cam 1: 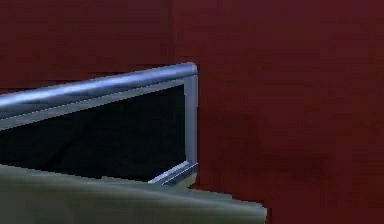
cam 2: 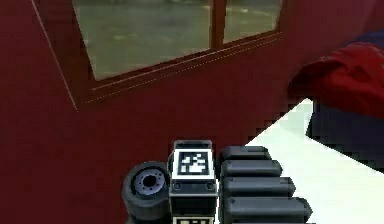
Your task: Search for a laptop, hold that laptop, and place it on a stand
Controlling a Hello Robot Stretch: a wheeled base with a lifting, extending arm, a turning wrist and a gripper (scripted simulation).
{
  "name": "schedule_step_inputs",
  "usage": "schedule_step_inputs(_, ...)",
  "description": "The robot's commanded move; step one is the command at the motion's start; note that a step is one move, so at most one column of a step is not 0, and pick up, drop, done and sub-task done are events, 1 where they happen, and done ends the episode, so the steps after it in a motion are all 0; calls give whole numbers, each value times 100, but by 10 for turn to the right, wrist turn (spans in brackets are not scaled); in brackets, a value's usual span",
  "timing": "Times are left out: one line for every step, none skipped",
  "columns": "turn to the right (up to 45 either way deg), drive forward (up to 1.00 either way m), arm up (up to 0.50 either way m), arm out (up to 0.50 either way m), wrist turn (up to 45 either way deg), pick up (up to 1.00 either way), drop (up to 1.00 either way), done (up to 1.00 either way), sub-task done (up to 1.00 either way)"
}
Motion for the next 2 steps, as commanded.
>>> schedule_step_inputs(-450,0,0,0,0,0,0,0,0)
schedule_step_inputs(-270,0,0,0,0,0,0,0,0)
